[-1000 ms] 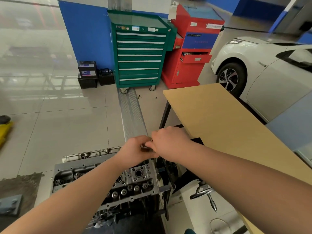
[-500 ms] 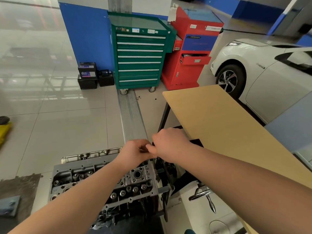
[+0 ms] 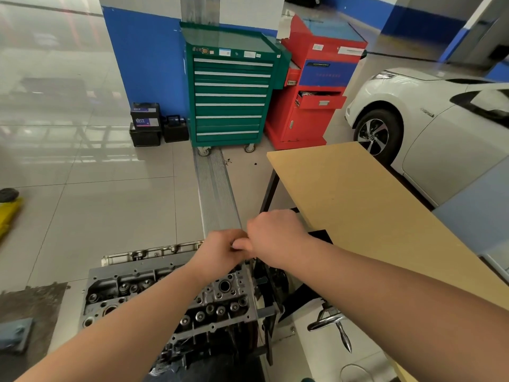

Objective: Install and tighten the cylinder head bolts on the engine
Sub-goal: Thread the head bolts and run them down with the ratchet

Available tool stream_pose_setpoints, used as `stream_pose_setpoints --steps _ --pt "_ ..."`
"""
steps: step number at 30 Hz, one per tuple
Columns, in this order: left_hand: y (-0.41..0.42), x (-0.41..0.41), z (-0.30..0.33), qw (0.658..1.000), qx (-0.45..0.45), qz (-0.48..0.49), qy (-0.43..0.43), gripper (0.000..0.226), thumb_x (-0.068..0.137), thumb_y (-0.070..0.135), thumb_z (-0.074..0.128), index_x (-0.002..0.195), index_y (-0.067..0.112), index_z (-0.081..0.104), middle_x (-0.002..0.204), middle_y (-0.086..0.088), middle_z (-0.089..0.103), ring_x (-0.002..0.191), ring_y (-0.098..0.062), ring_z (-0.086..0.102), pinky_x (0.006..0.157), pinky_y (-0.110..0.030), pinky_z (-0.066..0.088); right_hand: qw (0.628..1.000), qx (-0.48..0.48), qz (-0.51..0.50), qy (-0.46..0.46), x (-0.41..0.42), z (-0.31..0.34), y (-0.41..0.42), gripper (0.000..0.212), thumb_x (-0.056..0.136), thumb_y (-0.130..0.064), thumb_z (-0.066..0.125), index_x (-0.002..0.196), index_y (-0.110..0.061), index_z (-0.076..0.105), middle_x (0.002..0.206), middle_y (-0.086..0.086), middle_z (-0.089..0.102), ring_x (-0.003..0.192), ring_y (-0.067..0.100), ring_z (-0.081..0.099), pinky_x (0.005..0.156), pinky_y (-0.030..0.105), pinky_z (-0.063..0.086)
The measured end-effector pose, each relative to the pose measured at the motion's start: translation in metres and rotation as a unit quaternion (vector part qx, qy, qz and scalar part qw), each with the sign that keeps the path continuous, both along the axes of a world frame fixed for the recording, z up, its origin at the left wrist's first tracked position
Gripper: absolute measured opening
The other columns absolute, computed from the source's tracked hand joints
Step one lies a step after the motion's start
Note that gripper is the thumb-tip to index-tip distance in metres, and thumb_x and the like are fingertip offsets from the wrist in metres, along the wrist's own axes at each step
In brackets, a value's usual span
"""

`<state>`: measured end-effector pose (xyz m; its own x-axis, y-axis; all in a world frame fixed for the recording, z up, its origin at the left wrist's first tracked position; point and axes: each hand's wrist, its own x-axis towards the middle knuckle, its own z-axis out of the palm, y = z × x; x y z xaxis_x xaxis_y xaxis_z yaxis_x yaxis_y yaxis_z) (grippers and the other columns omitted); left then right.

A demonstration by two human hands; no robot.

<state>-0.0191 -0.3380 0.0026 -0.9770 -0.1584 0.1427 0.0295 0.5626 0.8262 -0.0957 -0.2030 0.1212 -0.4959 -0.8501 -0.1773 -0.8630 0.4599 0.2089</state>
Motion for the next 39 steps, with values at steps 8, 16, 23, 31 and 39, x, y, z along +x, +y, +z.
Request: stream_pose_setpoints --steps 8,16,23,31,39 --pt "-0.005 0.002 -0.001 0.998 0.030 -0.043 -0.029 0.010 0.094 0.021 0.077 0.098 0.030 0.073 0.091 0.013 0.076 0.087 -0.007 0.072 0.080 -0.021 0.057 0.997 -0.016 0.037 -0.068 0.003 0.004 0.007 0.021 0.099 -0.025 0.063 0.110 -0.013 0.050 0.096 0.005 0.060 0.085 0.027 0.062 0.059 0.037 0.039" --pt "0.003 0.002 -0.011 0.999 -0.009 0.000 -0.037 0.038 0.094 0.012 0.071 0.069 0.037 0.060 0.069 0.017 0.067 0.058 -0.002 0.059 0.056 -0.015 0.041 0.997 -0.056 0.018 -0.057 -0.002 -0.008 0.008 0.040 0.104 -0.055 0.044 0.101 -0.015 0.047 0.088 0.004 0.057 0.079 0.024 0.054 0.056 0.036 0.039" --pt "-0.008 0.000 -0.003 0.997 0.003 -0.062 -0.044 0.028 0.091 0.022 0.079 0.087 0.047 0.067 0.085 0.019 0.073 0.079 -0.002 0.070 0.073 -0.013 0.053 0.995 -0.073 0.072 -0.006 0.001 -0.014 0.010 0.024 0.105 -0.039 0.055 0.103 -0.015 0.059 0.081 0.001 0.054 0.072 0.022 0.056 0.049 0.030 0.027" --pt "-0.010 0.000 -0.008 0.995 -0.030 -0.035 -0.087 0.013 0.096 0.019 0.069 0.085 0.026 0.071 0.084 0.012 0.073 0.078 -0.007 0.069 0.076 -0.042 0.058 0.988 -0.062 0.075 -0.117 -0.005 -0.002 0.005 0.026 0.101 -0.040 0.056 0.115 -0.018 0.056 0.093 0.000 0.052 0.083 0.023 0.054 0.058 0.034 0.036" --pt "-0.001 0.001 -0.008 0.999 -0.013 -0.018 -0.033 0.011 0.087 0.024 0.081 0.091 0.027 0.072 0.087 0.008 0.075 0.082 -0.011 0.072 0.078 -0.034 0.060 0.996 -0.067 0.024 -0.053 -0.002 -0.013 0.006 0.021 0.103 -0.034 0.058 0.100 -0.018 0.046 0.075 -0.003 0.046 0.068 0.024 0.053 0.046 0.030 0.020"
